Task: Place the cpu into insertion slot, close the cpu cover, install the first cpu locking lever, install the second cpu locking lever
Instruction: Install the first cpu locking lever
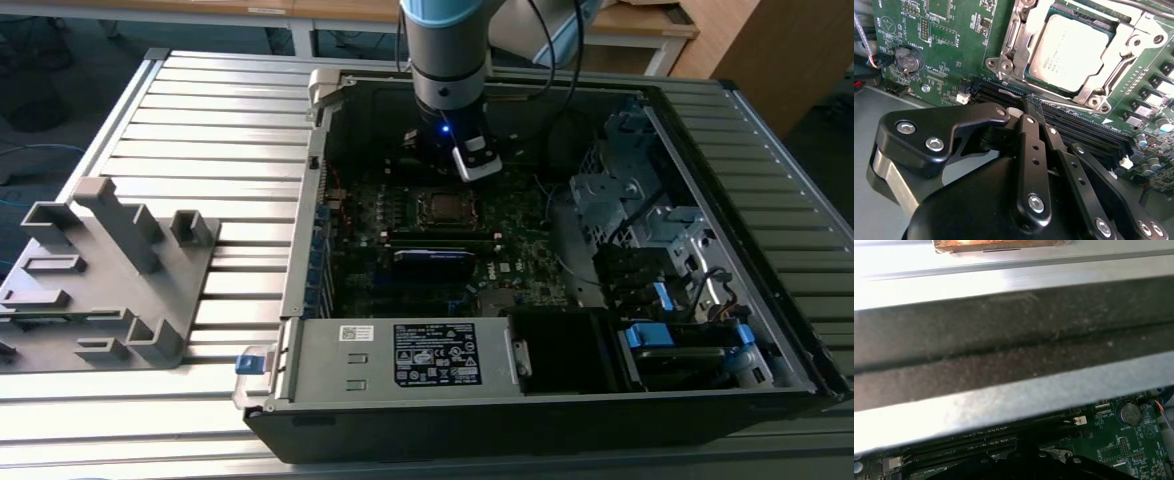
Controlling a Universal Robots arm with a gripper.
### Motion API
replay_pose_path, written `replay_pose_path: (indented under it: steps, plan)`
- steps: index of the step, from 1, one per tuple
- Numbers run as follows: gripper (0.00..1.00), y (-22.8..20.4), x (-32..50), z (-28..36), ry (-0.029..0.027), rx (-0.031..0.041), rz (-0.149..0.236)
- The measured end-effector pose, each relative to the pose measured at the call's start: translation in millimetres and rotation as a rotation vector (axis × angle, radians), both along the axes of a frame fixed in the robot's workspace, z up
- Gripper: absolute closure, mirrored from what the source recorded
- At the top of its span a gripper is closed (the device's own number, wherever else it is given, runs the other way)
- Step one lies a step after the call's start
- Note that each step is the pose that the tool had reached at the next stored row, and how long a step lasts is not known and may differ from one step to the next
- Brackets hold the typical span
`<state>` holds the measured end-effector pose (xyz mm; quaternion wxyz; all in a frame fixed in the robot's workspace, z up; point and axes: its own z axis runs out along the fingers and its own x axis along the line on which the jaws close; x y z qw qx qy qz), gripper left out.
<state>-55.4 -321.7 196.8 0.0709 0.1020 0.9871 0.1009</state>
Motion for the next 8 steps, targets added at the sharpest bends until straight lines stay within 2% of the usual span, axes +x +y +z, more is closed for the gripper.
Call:
replay_pose_path:
  steps: [8]
  plan:
    - [0.89, 1.5, -0.4, -0.4, 0.0, -0.0002, -0.029]
